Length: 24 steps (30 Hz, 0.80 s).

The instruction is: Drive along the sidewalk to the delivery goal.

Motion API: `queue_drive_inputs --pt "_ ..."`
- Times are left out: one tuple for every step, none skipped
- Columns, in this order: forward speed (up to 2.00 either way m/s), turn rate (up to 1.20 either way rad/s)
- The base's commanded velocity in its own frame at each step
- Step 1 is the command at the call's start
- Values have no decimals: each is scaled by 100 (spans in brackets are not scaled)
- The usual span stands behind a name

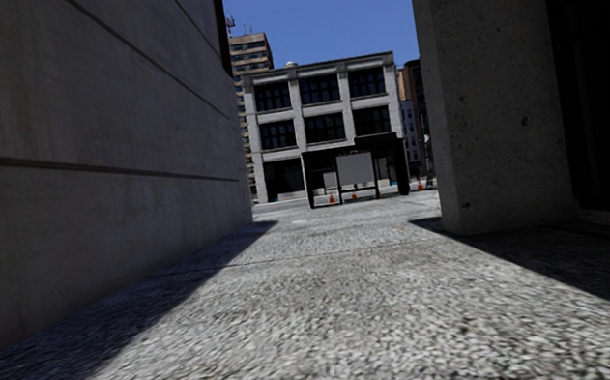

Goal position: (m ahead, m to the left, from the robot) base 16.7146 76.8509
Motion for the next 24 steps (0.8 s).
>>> queue_drive_inputs --pt "200 0" --pt "200 0" --pt "200 0" --pt "200 0" --pt "200 0" --pt "200 0" --pt "200 0" --pt "200 0" --pt "200 0" --pt "200 0" --pt "200 0" --pt "200 0" --pt "200 0" --pt "200 0" --pt "200 0" --pt "200 0" --pt "200 0" --pt "200 0" --pt "200 0" --pt "200 0" --pt "200 0" --pt "200 0" --pt "200 0" --pt "200 0"
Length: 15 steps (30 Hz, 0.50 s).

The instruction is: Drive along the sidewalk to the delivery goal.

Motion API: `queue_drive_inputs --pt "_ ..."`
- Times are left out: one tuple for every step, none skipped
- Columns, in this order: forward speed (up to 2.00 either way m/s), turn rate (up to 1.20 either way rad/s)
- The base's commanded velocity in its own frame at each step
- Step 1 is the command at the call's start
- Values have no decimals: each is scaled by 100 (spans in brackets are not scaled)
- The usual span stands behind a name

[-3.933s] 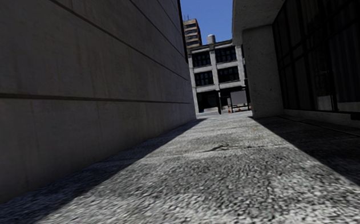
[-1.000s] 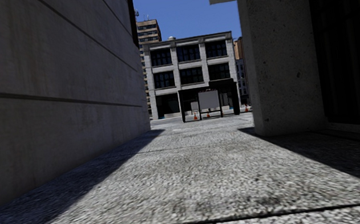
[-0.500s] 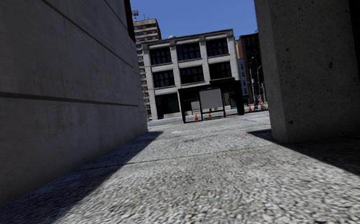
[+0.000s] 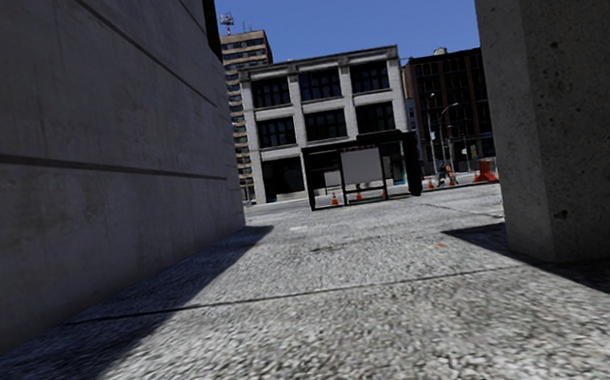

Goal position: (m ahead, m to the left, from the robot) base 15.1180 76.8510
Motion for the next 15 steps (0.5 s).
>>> queue_drive_inputs --pt "200 0" --pt "200 0" --pt "200 0" --pt "200 0" --pt "200 0" --pt "200 0" --pt "200 0" --pt "200 0" --pt "200 0" --pt "200 0" --pt "200 0" --pt "200 0" --pt "200 0" --pt "200 0" --pt "200 0"
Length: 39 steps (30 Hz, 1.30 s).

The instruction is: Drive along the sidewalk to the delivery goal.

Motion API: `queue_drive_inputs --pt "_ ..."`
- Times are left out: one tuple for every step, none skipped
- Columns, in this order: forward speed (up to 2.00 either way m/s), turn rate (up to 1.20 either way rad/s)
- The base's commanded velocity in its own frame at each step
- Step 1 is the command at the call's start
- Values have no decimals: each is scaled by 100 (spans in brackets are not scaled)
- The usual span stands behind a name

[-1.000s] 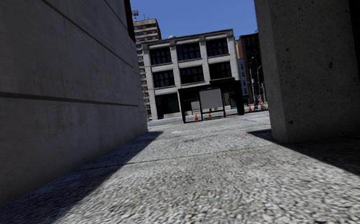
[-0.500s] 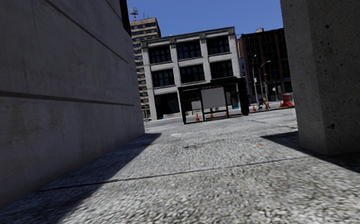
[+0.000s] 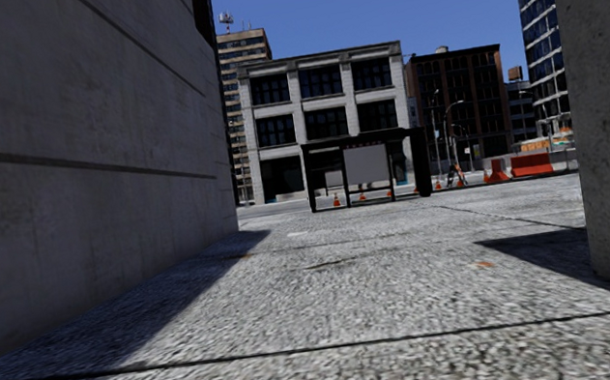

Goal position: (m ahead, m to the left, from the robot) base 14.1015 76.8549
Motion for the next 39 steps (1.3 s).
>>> queue_drive_inputs --pt "200 0" --pt "200 0" --pt "200 0" --pt "200 0" --pt "200 0" --pt "200 0" --pt "200 0" --pt "200 0" --pt "200 0" --pt "200 0" --pt "200 0" --pt "200 0" --pt "200 0" --pt "200 0" --pt "200 0" --pt "200 0" --pt "200 0" --pt "200 0" --pt "200 0" --pt "200 0" --pt "200 0" --pt "200 0" --pt "200 0" --pt "200 0" --pt "200 0" --pt "200 0" --pt "200 0" --pt "200 0" --pt "200 0" --pt "200 0" --pt "200 0" --pt "200 0" --pt "200 0" --pt "200 0" --pt "200 0" --pt "200 0" --pt "200 0" --pt "200 0" --pt "200 0"
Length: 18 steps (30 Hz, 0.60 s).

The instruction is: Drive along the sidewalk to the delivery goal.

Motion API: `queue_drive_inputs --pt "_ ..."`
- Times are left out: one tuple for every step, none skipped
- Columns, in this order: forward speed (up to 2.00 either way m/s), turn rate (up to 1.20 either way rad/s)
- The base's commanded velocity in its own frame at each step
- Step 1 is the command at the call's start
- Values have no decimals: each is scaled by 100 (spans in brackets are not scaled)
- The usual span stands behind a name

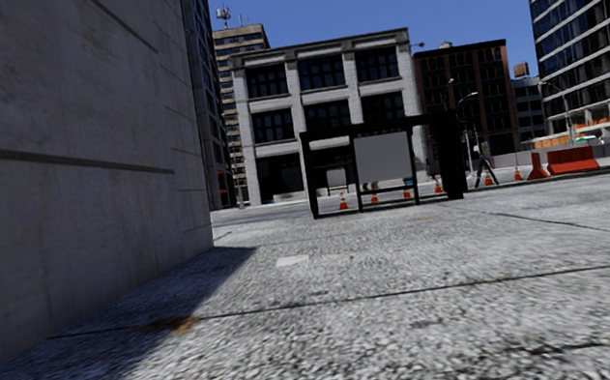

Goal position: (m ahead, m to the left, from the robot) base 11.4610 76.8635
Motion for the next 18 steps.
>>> queue_drive_inputs --pt "200 0" --pt "200 0" --pt "200 0" --pt "200 0" --pt "200 0" --pt "200 0" --pt "200 0" --pt "200 0" --pt "200 0" --pt "200 0" --pt "200 0" --pt "200 0" --pt "200 0" --pt "200 0" --pt "200 0" --pt "200 0" --pt "200 0" --pt "200 0"
